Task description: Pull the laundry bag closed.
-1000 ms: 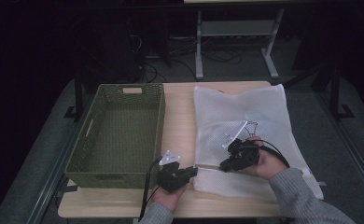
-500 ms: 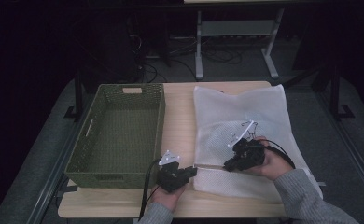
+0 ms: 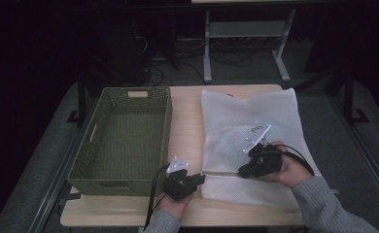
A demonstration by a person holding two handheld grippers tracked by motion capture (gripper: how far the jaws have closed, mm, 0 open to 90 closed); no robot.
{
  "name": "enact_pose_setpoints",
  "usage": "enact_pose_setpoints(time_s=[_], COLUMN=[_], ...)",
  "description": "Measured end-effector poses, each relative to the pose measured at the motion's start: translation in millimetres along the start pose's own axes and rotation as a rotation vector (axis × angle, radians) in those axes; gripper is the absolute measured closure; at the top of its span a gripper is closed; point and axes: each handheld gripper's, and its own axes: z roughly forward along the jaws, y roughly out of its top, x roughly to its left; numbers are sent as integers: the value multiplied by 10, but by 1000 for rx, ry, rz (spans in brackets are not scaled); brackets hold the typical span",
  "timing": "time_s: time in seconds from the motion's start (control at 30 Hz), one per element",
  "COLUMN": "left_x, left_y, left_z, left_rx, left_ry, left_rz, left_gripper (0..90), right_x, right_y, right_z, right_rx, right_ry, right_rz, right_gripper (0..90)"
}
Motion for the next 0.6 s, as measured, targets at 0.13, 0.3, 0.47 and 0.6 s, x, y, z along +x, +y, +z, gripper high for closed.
enact_pose_setpoints(time_s=[0.13,0.3,0.47,0.6], left_x=[-7,-6,-9,-9], left_y=[7,13,14,16], left_z=[1,2,5,6], left_rx=[5,11,15,19], left_ry=[6,8,13,17], left_rz=[6,13,17,22], left_gripper=[828,827,828,827], right_x=[-3,-10,-26,-30], right_y=[-51,-102,-166,-202], right_z=[-57,-113,-158,-182], right_rx=[0,0,1,0], right_ry=[-8,-14,-20,-25], right_rz=[7,16,24,29], right_gripper=[814,814,814,814])
